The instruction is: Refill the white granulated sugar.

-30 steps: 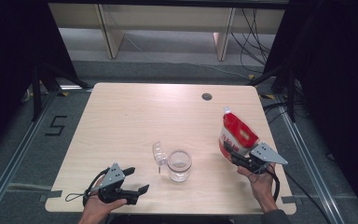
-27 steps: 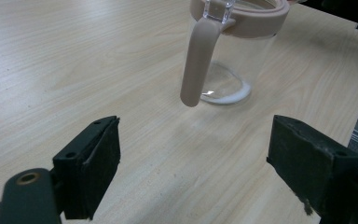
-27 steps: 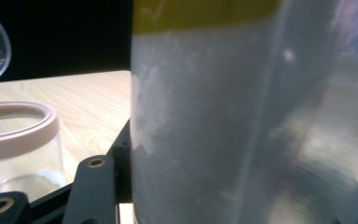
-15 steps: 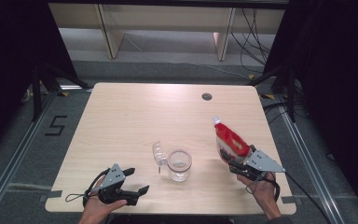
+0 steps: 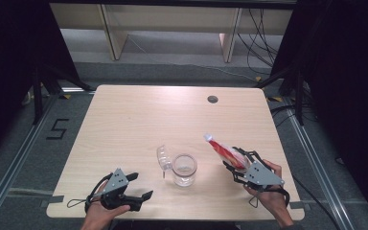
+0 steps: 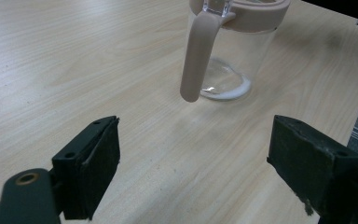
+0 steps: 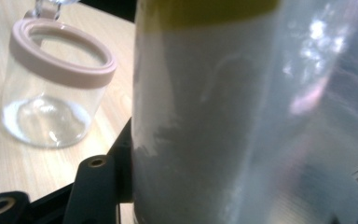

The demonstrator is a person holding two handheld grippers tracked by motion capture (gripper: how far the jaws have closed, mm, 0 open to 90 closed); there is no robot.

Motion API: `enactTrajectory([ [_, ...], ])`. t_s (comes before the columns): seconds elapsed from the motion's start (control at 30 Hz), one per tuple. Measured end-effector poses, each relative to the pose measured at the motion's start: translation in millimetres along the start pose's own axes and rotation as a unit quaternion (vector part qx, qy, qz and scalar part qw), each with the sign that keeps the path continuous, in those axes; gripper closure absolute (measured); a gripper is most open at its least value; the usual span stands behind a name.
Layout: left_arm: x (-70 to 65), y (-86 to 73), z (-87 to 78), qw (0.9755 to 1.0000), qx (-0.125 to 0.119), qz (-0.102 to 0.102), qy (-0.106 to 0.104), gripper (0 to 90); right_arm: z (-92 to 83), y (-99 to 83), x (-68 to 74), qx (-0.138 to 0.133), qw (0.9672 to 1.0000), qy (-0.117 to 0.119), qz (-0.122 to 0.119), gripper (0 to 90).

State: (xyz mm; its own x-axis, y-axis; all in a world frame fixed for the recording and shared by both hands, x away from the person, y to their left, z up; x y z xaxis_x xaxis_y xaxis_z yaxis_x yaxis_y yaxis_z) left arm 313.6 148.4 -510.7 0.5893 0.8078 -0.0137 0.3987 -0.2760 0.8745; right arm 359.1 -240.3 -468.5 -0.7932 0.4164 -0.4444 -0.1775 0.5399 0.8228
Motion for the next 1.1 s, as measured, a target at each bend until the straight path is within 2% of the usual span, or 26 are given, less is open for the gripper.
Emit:
enactTrajectory([
  [0.07, 0.2, 0.0, 0.9, 1.0, -0.003, 0.004, -0.003, 16.2, 1.4, 0.0, 2.1, 0.003, 0.9999, 0.014, -0.008, 44.8],
  [0.1, -1.5, -0.8, 0.8, 1.0, 0.001, -0.01, -0.002, 16.2, 2.6, -0.3, 2.3, 0.009, 0.9998, 0.015, -0.014, 44.9],
  [0.27, -0.9, -0.5, 0.6, 1.0, 0.0, -0.008, 0.001, 16.2, 5.6, 0.5, 3.2, 0.02, 0.9993, 0.018, -0.026, 45.0],
  [0.3, -0.6, -0.8, 0.4, 1.0, 0.002, -0.007, 0.001, 16.2, 6.7, 1.3, 1.7, 0.024, 0.9985, 0.019, -0.046, 45.0],
  [0.37, -1.2, -0.5, 0.8, 1.0, -0.002, -0.009, -0.001, 16.2, 8.3, 1.4, 1.7, 0.03, 0.9977, 0.022, -0.057, 45.0],
  [0.4, -1.2, -0.4, 0.4, 1.0, -0.001, -0.008, 0.001, 16.2, 9.1, 0.8, 2.6, 0.033, 0.9979, 0.019, -0.052, 45.0],
  [0.43, -1.7, -0.7, 0.9, 0.9999, -0.002, -0.012, -0.003, 16.2, 10.0, 1.0, 0.6, 0.039, 0.9964, 0.018, -0.072, 45.0],
  [0.47, -1.3, -0.6, 0.9, 1.0, -0.001, -0.009, -0.001, 16.2, 11.0, 1.2, -0.7, 0.045, 0.9955, 0.022, -0.08, 45.1],
  [0.6, -1.0, -0.9, 1.7, 0.9999, -0.002, -0.011, -0.002, 16.2, 14.7, 2.3, -2.5, 0.049, 0.9941, 0.019, -0.095, 45.1],
  [0.63, -1.1, -0.8, 1.3, 0.9999, -0.001, -0.01, -0.002, 16.2, 15.2, 2.2, -3.4, 0.056, 0.9929, 0.027, -0.102, 45.1],
  [0.77, 1.6, -0.1, 0.1, 1.0, -0.001, 0.002, 0.002, 16.2, 17.5, 0.5, -6.4, 0.063, 0.9911, 0.029, -0.114, 45.2],
  [0.8, 1.5, -0.2, 0.1, 1.0, -0.001, 0.0, 0.002, 16.2, 18.3, 0.3, -7.4, 0.067, 0.9895, 0.025, -0.126, 45.2],
  [0.87, 1.5, -0.3, -0.1, 1.0, -0.001, 0.001, 0.001, 16.2, 17.1, -0.4, -6.3, 0.078, 0.9886, 0.03, -0.125, 45.2],
  [0.9, 0.5, -0.6, -0.2, 1.0, 0.0, -0.008, 0.001, 16.2, 17.4, 0.6, -7.0, 0.076, 0.9871, 0.029, -0.138, 45.3],
  [0.93, 0.3, -0.6, -0.5, 1.0, 0.001, -0.008, 0.001, 16.2, 16.6, 0.5, -6.0, 0.08, 0.9879, 0.028, -0.13, 45.3],
  [0.97, 0.5, -0.4, -0.6, 1.0, 0.0, -0.006, 0.001, 16.2, 16.5, 1.6, -6.5, 0.084, 0.9858, 0.033, -0.142, 45.3],
  [1.0, 0.6, -0.4, -0.5, 1.0, -0.001, -0.006, 0.001, 16.2, 16.2, 1.8, -5.1, 0.087, 0.9861, 0.03, -0.139, 45.3],
  [1.07, 0.6, -0.5, -0.6, 1.0, 0.0, -0.007, 0.0, 16.2, 16.3, 3.8, -3.6, 0.094, 0.984, 0.033, -0.148, 45.4],
  [1.1, 0.6, -0.5, -0.6, 1.0, -0.001, -0.007, 0.001, 16.2, 16.9, 5.5, -3.6, 0.094, 0.9819, 0.034, -0.16, 45.4],
])
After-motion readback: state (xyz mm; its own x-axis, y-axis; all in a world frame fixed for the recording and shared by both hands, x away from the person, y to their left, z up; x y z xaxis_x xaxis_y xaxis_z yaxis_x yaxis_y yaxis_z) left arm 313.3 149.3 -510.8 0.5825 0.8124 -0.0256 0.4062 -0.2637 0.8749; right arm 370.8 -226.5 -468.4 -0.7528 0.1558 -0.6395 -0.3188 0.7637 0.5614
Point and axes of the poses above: each handheld gripper's, and its own axes: z roughly forward along the jaws, y roughly out of its top, x roughly to its left, the point moved 3 cm from there along z, roughly forward along the jaws, and after that the axes turned 13 degrees about y, right-handed, at the moved point
